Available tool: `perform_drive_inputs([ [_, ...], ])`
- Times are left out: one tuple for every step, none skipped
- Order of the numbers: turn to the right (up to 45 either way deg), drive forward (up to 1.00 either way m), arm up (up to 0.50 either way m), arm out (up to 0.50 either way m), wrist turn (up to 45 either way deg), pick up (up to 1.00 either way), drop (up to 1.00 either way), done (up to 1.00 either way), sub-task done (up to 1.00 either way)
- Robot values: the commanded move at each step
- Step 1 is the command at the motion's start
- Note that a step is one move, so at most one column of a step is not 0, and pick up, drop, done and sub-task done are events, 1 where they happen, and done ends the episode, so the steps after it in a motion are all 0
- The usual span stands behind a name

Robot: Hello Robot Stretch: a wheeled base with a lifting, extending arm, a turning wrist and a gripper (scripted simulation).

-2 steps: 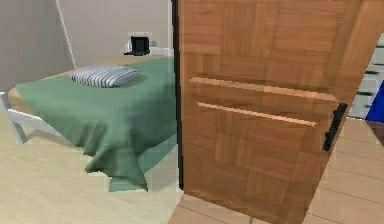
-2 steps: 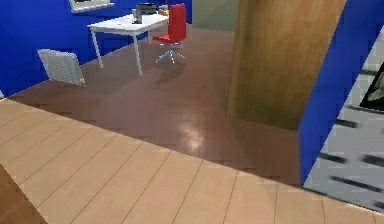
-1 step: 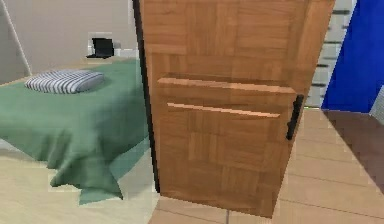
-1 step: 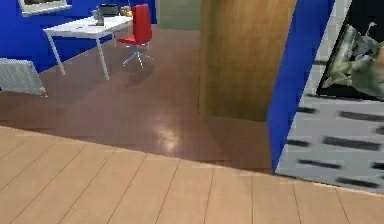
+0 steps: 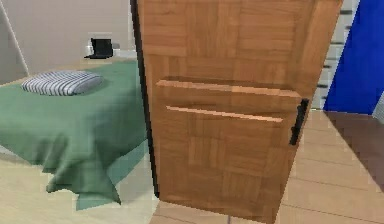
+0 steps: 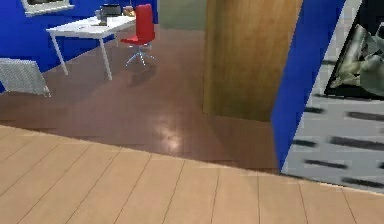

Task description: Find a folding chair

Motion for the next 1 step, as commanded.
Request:
perform_drive_inputs([
  [-45.0,0.00,0.00,0.00,0.0,0.00,0.00,0.00,0.00],
])
